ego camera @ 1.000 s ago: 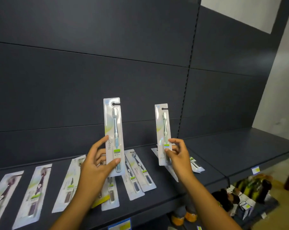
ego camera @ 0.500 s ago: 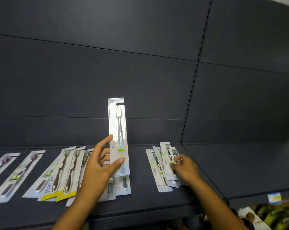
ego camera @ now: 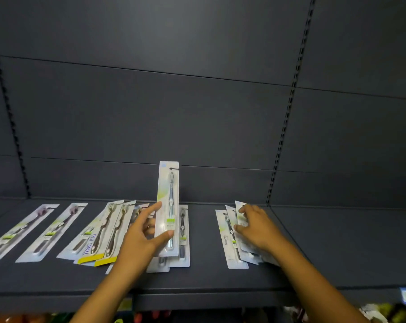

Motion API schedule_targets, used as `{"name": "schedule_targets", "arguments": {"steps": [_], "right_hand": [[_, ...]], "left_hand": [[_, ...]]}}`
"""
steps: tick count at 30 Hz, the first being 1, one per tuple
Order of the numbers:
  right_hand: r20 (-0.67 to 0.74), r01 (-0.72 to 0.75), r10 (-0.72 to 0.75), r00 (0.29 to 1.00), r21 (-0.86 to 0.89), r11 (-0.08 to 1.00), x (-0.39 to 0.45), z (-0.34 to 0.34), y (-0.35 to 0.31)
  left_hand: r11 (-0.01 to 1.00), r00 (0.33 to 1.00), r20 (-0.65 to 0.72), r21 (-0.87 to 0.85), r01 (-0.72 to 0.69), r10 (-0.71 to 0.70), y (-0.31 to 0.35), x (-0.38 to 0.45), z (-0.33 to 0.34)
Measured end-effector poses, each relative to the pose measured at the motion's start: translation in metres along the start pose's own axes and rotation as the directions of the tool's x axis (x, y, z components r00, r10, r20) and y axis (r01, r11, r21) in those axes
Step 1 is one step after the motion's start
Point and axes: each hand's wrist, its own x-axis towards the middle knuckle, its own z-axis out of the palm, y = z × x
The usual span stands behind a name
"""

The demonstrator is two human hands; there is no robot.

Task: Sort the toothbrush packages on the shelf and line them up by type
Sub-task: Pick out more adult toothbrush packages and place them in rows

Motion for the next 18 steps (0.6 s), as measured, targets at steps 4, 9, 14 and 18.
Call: {"name": "schedule_targets", "arguments": {"steps": [4, 9, 14, 18], "right_hand": [[0.120, 0.098, -0.076, 0.990, -0.189, 0.977, 0.007, -0.009, -0.020], [0.161, 0.155, -0.120, 0.980, -0.224, 0.962, 0.015, -0.015, -0.038], [0.134, 0.177, -0.154, 0.979, -0.188, 0.966, 0.011, -0.009, -0.047], [0.135, 0.199, -0.180, 0.974, -0.147, 0.969, 0.008, -0.006, -0.047]], "left_hand": [[0.983, 0.994, 0.041, 0.154, 0.098, -0.106, -0.011, 0.002, 0.001], [0.926, 0.960, 0.120, 0.317, 0.204, -0.253, -0.027, 0.013, 0.003], [0.849, 0.932, 0.166, 0.486, 0.207, -0.323, -0.033, 0.021, 0.008], [0.702, 0.933, 0.174, 0.705, 0.106, -0.316, -0.036, 0.024, 0.016]]}}
